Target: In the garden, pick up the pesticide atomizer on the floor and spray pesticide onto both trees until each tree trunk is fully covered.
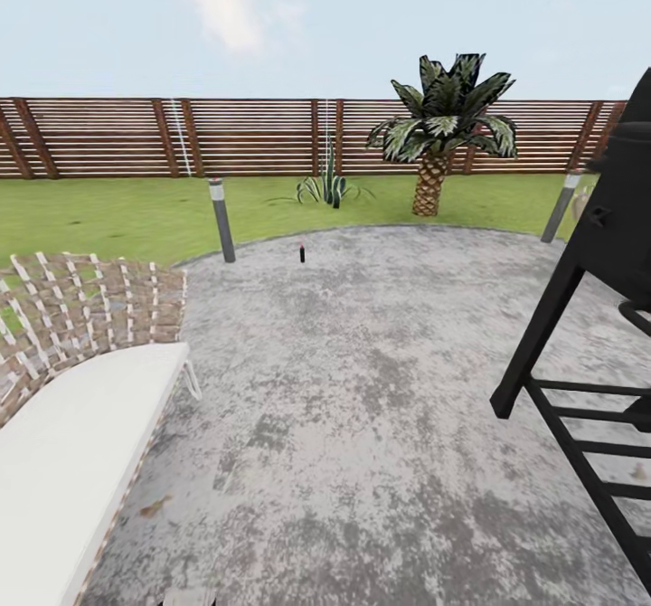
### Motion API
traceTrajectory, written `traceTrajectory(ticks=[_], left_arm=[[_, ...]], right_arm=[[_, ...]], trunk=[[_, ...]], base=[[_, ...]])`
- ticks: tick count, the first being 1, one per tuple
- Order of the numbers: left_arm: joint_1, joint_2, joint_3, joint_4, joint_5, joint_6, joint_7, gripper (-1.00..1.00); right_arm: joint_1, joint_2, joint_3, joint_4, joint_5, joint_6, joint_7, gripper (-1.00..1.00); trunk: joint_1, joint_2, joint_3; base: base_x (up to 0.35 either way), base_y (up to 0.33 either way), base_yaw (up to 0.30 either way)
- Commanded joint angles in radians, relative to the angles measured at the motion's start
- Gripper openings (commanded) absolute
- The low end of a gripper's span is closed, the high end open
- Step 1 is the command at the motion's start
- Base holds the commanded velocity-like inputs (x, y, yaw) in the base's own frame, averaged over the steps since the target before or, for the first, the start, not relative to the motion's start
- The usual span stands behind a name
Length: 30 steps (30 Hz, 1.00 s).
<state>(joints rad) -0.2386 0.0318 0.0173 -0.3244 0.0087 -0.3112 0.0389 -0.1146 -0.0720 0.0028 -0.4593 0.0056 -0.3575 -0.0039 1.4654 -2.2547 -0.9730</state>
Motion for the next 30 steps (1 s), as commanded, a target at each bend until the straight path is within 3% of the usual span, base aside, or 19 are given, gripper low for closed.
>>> traceTrajectory(ticks=[1,30], left_arm=[[-0.001,0.0,0.001,0.001,0.001,-0.003,0.001,1.0],[-0.001,0.0,0.001,0.001,0.001,-0.004,0.001,1.0]], right_arm=[[0.0,0.0,0.0,0.001,0.001,-0.003,-0.001,1.0],[0.0,0.0,0.0,-0.001,0.001,-0.003,0.0,1.0]], trunk=[[0.0,0.0,-0.001],[0.0,0.0,-0.001]], base=[[0.339,0.0,0.0],[0.339,0.0,0.0]])
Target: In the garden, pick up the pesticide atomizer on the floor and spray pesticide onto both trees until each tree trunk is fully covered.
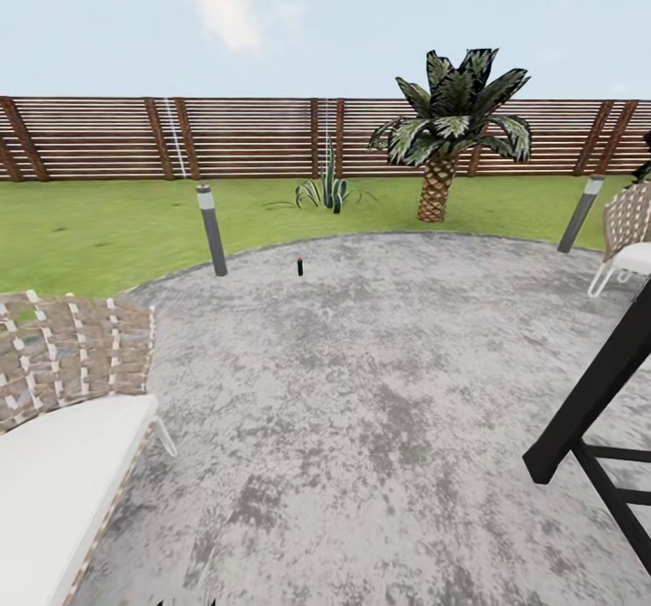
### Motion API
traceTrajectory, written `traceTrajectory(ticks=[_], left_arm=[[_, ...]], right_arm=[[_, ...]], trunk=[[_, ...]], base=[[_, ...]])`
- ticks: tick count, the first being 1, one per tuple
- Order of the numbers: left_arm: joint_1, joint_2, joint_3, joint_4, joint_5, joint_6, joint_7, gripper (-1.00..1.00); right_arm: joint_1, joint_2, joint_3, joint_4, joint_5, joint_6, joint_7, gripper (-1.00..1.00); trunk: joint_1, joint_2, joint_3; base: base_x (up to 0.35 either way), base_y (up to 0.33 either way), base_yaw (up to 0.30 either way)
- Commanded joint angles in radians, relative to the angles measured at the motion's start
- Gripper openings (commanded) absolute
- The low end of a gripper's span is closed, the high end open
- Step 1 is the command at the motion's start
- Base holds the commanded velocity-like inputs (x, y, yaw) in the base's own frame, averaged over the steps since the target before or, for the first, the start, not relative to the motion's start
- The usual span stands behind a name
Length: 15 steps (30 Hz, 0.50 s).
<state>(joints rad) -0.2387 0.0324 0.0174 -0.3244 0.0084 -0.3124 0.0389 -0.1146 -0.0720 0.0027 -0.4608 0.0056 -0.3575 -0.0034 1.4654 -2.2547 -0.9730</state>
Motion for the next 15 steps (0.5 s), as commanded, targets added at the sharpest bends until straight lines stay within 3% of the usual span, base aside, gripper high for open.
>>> traceTrajectory(ticks=[1,15], left_arm=[[-0.001,0.0,0.001,0.001,0.001,-0.003,0.001,1.0],[0.0,0.0,0.001,0.001,0.001,-0.004,0.001,1.0]], right_arm=[[0.0,0.0,0.0,0.001,0.001,-0.003,-0.001,1.0],[0.0,0.0,-0.001,0.002,0.002,-0.003,-0.001,1.0]], trunk=[[0.0,0.0,-0.001],[0.0,0.0,-0.001]], base=[[0.339,0.0,0.0],[0.339,0.0,0.0]])
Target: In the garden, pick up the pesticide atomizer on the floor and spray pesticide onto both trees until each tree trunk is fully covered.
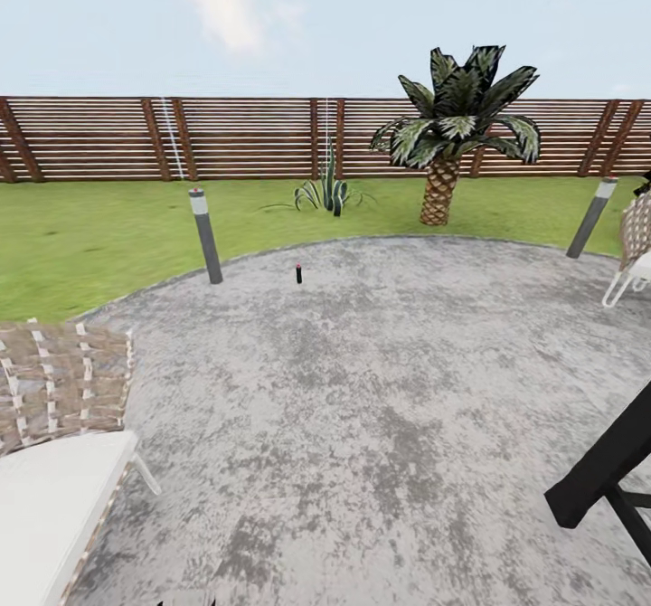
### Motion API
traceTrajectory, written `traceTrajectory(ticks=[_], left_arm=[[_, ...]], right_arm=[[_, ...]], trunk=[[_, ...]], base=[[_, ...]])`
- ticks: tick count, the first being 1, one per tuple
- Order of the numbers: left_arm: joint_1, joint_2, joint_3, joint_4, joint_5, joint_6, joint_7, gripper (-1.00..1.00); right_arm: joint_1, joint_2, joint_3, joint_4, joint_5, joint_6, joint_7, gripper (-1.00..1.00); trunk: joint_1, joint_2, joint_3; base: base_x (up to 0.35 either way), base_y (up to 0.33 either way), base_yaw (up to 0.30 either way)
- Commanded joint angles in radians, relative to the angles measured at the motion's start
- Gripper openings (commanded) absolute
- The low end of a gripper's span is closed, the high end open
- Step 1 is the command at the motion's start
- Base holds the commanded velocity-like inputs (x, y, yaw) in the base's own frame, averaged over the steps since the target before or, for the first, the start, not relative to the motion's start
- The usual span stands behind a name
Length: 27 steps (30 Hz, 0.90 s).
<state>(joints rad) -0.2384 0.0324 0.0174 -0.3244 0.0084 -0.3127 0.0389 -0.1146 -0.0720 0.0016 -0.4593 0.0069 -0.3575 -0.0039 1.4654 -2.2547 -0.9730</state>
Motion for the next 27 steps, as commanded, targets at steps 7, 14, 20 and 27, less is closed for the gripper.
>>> traceTrajectory(ticks=[7,14,20,27], left_arm=[[-0.001,0.0,0.001,0.001,0.001,-0.002,0.001,1.0],[-0.001,0.0,0.001,0.001,0.001,-0.002,0.001,1.0],[-0.001,0.0,0.001,0.001,0.001,-0.003,0.001,1.0],[-0.001,0.0,0.001,0.001,0.001,-0.003,0.001,1.0]], right_arm=[[0.0,0.0,0.001,0.001,0.001,-0.003,-0.001,1.0],[0.0,0.0,0.001,0.001,0.001,-0.003,-0.001,1.0],[0.0,0.0,0.0,0.001,0.001,-0.003,-0.001,1.0],[0.0,0.0,0.0,0.001,0.0,-0.003,-0.001,1.0]], trunk=[[0.0,0.0,-0.001],[0.0,0.0,-0.001],[0.0,0.0,-0.001],[0.0,0.0,-0.001]], base=[[0.339,0.0,0.0],[0.339,0.0,0.0],[0.339,0.0,0.0],[0.339,0.0,0.0]])
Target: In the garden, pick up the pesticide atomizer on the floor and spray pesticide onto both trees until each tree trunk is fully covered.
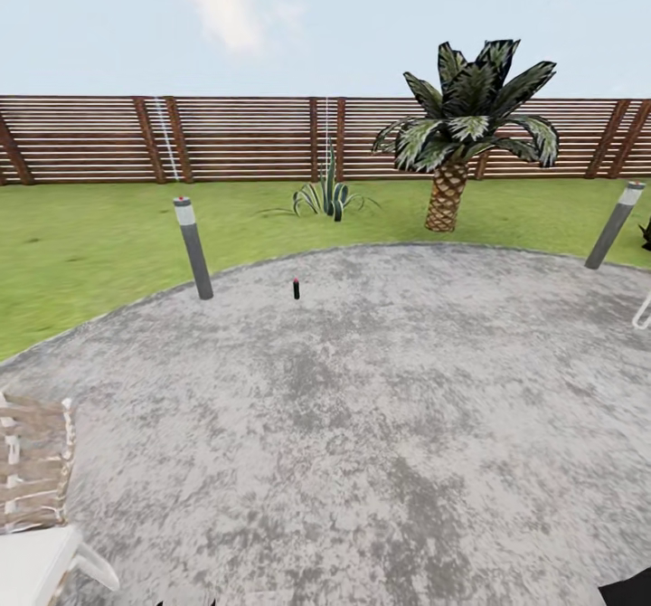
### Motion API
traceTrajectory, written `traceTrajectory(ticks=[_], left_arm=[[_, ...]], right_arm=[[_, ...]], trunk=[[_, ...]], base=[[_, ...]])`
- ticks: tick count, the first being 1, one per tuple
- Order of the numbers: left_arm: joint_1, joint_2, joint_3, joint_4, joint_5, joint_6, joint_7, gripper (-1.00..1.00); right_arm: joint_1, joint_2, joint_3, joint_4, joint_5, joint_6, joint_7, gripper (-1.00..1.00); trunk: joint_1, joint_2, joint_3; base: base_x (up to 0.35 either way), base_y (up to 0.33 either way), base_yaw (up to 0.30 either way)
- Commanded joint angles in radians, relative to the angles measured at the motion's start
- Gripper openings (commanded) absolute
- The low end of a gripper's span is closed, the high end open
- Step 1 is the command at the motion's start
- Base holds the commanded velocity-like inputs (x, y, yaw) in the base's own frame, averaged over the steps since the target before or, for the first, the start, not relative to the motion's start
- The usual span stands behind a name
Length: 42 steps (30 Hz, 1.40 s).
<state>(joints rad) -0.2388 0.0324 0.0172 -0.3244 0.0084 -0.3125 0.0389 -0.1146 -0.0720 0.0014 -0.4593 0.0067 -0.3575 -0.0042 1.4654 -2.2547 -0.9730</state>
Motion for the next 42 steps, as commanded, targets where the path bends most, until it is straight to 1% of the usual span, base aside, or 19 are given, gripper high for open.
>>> traceTrajectory(ticks=[1,42], left_arm=[[-0.001,0.0,0.001,0.001,0.001,-0.003,0.001,1.0],[-0.001,0.0,0.001,0.001,-0.001,-0.003,0.001,1.0]], right_arm=[[0.0,0.0,0.0,0.001,0.001,-0.003,0.0,1.0],[0.0,0.0,0.0,0.0,0.0,-0.003,0.0,1.0]], trunk=[[0.0,0.0,-0.001],[0.0,0.0,-0.001]], base=[[0.339,0.0,0.0],[0.339,0.0,0.0]])
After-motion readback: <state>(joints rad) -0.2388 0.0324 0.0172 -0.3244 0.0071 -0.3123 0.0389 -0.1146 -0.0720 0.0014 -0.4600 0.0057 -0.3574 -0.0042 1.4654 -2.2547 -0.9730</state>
